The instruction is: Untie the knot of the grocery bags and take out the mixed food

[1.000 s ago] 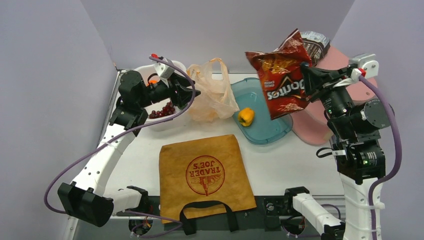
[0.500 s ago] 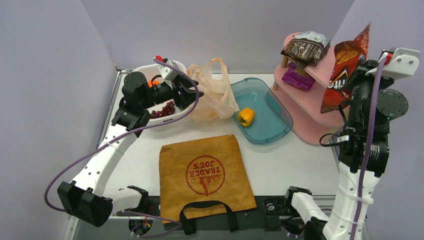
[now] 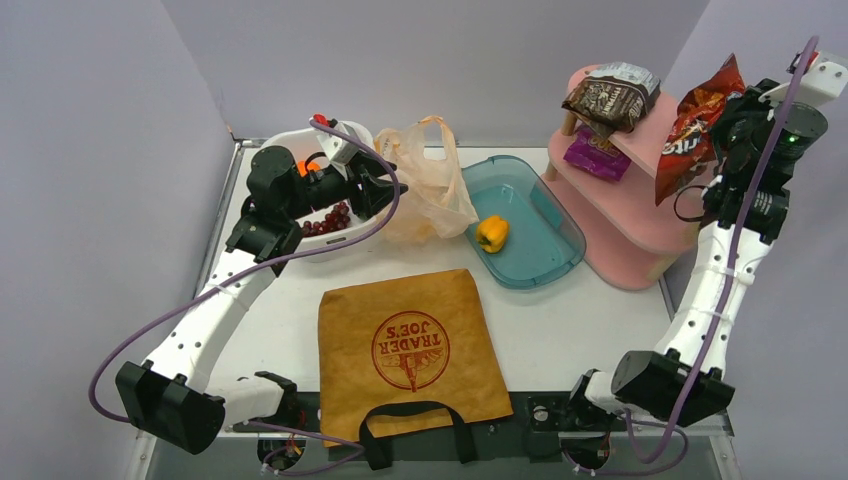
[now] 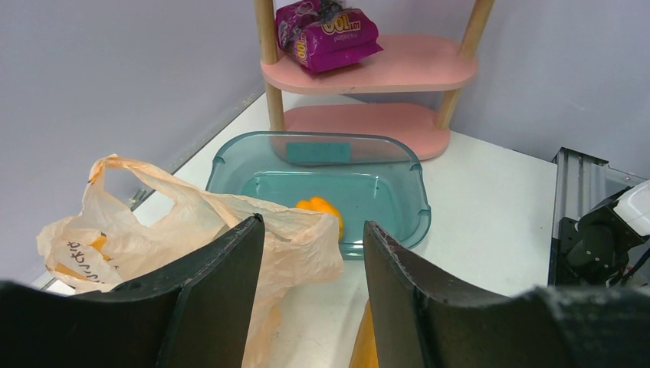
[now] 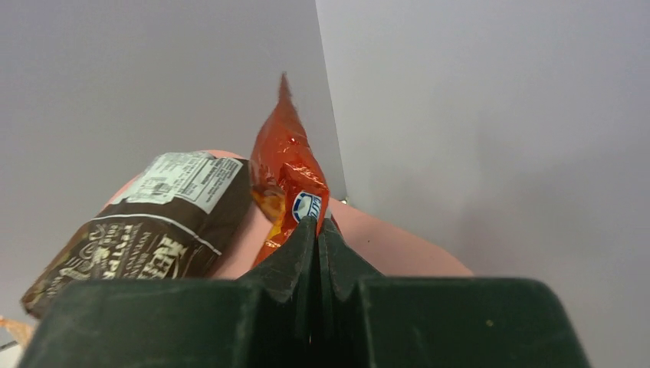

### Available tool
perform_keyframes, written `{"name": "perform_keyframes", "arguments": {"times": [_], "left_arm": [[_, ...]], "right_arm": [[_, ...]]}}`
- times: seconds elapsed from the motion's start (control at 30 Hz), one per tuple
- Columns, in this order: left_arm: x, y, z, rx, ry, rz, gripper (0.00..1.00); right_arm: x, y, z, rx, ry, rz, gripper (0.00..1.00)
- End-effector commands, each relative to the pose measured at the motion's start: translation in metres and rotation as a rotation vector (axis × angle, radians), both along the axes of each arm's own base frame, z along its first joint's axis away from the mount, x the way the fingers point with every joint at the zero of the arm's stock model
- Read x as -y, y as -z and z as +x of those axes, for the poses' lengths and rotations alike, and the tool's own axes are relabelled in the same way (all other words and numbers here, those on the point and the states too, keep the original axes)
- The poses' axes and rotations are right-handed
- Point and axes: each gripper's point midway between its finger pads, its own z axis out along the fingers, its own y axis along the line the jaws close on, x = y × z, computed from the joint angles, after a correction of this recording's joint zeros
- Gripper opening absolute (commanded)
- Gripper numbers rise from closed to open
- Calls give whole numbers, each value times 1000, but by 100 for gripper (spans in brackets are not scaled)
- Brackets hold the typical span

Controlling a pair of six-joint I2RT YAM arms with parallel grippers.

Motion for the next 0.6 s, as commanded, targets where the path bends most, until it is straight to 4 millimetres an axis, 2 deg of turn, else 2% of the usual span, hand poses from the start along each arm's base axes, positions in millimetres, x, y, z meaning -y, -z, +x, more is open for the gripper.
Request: {"name": "perform_keyframes", "arguments": {"times": [0.0,0.17,0.3,0.4,0.57], "left_arm": [[-4,-18,-2,81,-22,-14,48],[-5,-15,0,80,-31,-1,48],[-5,-14,0,82,-34,3,48],[-6,-12,1,81,-35,10,48],[-7,-7,2,77,-39,25,48]], "right_arm": [[12,-17,14,37,30,-47,0],[25,0,26,-40,134,-88,0],[38,13,25,-89,215,-111,0],[43,20,22,-122,232,-115,0],[57,42,5,-193,271,-113,0]]}}
